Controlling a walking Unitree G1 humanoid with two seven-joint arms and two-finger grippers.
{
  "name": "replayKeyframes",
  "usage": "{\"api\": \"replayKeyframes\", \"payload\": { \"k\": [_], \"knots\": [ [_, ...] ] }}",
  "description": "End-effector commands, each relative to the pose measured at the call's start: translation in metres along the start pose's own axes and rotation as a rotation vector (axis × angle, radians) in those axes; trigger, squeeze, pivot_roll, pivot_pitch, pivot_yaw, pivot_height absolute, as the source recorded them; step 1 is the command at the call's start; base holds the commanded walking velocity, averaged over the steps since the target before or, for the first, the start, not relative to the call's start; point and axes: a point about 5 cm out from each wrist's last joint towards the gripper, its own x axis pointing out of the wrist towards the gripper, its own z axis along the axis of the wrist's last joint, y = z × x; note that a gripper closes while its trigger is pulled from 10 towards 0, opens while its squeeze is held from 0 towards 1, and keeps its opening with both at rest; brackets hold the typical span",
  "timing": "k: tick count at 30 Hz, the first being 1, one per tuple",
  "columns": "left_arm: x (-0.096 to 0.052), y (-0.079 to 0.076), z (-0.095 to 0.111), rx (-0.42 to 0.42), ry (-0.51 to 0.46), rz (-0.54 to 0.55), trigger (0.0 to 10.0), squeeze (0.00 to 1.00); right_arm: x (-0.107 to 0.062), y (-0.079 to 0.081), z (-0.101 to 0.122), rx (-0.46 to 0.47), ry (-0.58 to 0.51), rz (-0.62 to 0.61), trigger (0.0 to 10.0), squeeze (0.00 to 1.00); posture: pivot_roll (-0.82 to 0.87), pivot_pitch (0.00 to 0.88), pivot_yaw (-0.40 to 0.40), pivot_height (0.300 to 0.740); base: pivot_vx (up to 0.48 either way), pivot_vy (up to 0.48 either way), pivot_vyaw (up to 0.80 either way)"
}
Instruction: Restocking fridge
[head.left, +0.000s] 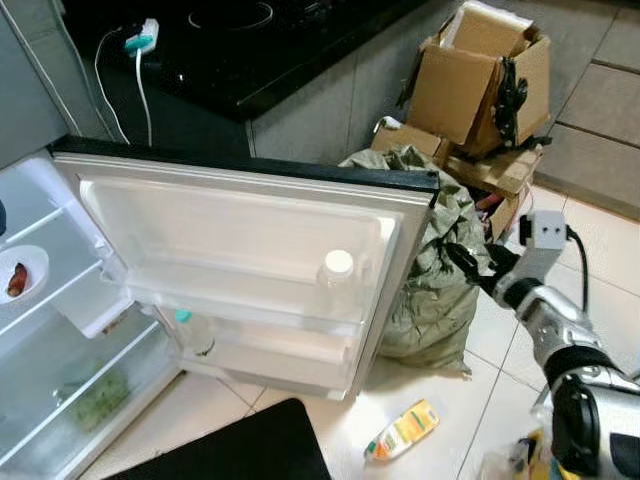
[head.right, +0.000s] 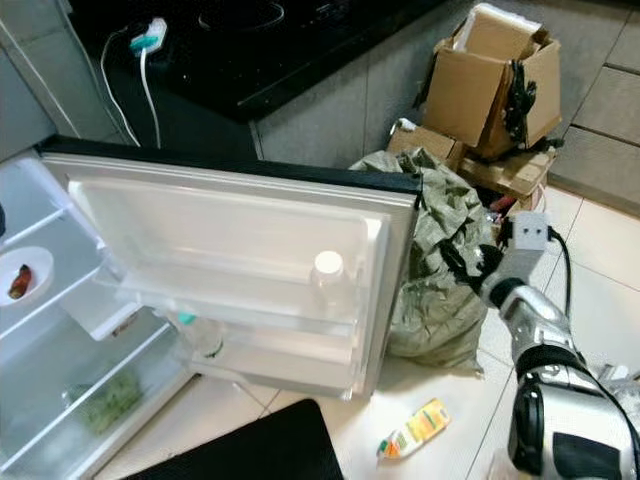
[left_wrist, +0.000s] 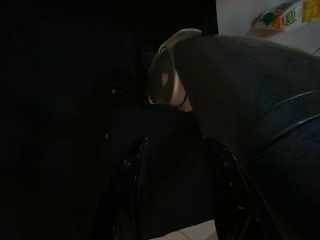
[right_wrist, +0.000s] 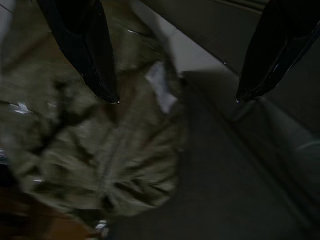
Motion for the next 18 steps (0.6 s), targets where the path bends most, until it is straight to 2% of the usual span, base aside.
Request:
{"api": "replayKeyframes", "payload": {
  "k": [1,4,6,8,9,11,12,13,18],
  "knots": [
    [-0.004,0.006,-0.003,0.01,0.018,0.007,10.0,0.0,0.0,0.004,-0.006,0.033,0.014,0.044,10.0,0.0,0.07,0.217,0.037,0.74,0.0,0.0,0.0],
    [-0.002,0.004,0.004,0.02,-0.002,-0.006,10.0,0.0,0.005,0.017,-0.005,0.051,0.017,0.2,10.0,0.0,0.07,0.218,0.04,0.74,0.0,0.0,0.0],
    [-0.001,0.004,0.005,0.022,-0.006,-0.008,10.0,0.0,0.005,0.02,-0.004,0.056,0.019,0.236,10.0,0.0,0.07,0.218,0.04,0.74,0.0,0.0,0.0],
    [-0.001,0.003,0.006,0.026,-0.009,-0.012,10.0,0.0,0.004,0.026,-0.004,0.066,0.03,0.337,10.0,0.0,0.07,0.217,0.04,0.74,0.0,0.0,0.0],
    [-0.001,0.003,0.006,0.026,-0.009,-0.012,10.0,0.0,0.004,0.026,-0.004,0.066,0.03,0.337,10.0,0.0,0.07,0.217,0.04,0.74,0.0,0.0,0.0],
    [0.0,0.003,0.007,0.031,-0.008,-0.012,10.0,0.0,0.001,0.032,-0.005,0.064,0.064,0.485,10.0,0.0,0.06,0.213,0.041,0.74,0.0,0.0,0.0],
    [0.0,0.003,0.007,0.031,-0.008,-0.012,10.0,0.0,0.001,0.032,-0.005,0.064,0.064,0.485,10.0,0.0,0.06,0.213,0.041,0.74,0.0,0.0,0.0],
    [-0.001,0.003,0.006,0.034,-0.002,-0.008,10.0,0.0,-0.002,0.036,-0.006,0.044,0.094,0.587,10.0,0.0,0.05,0.209,0.043,0.74,0.0,0.0,0.0],
    [0.0,0.003,0.007,0.038,0.002,-0.004,10.0,0.0,-0.01,0.041,-0.006,0.047,0.148,0.76,10.0,0.0,0.05,0.201,0.04,0.74,0.0,0.0,0.0]
  ]
}}
